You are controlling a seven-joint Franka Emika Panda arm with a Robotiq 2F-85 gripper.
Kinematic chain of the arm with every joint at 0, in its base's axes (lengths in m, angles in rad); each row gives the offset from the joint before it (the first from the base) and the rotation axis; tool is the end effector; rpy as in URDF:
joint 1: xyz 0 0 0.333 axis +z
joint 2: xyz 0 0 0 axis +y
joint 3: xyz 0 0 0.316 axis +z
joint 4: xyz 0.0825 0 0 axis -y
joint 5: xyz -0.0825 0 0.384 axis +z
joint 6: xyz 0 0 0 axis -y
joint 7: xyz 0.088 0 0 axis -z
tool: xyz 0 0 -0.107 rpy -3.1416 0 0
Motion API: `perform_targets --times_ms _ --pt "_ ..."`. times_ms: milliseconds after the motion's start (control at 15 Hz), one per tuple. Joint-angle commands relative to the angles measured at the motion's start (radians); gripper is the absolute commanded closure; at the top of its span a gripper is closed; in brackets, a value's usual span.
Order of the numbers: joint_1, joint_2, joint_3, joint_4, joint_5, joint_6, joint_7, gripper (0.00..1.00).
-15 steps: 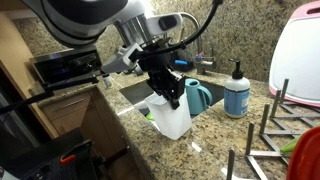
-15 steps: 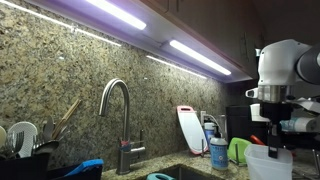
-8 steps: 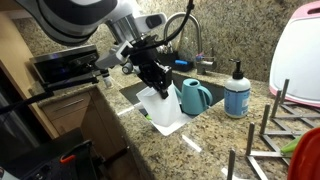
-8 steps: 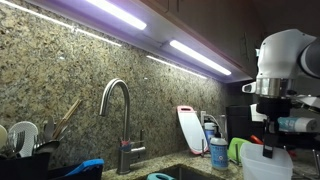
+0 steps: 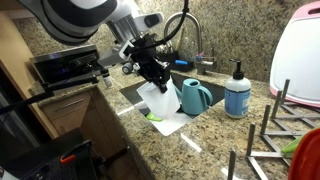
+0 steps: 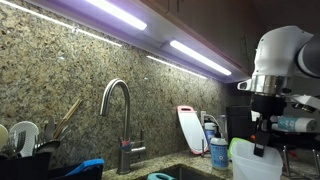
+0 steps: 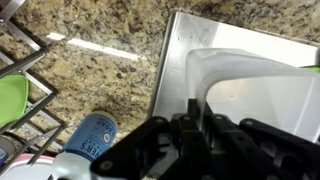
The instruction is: Put the empty container in the sink, push the soap bottle to the wall and bring the dish reck closer to the sink
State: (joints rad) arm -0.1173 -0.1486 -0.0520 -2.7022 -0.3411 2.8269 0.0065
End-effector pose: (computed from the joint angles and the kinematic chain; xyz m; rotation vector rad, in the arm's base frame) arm 0.4244 -0.0549 0.3031 2.9480 0.1978 0.3844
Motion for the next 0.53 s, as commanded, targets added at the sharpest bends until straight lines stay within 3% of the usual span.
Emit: perform_targets --times_ms 0,400,467 --pt "-0.013 0.083 0.012 0.064 -0.02 0.012 0.024 0.99" --pt "0.01 0.22 -0.012 0.182 -0.038 -0.031 0.034 0.99" --pt "0.011 0.172 -0.019 0.132 -0.027 -0.006 0.013 0.99"
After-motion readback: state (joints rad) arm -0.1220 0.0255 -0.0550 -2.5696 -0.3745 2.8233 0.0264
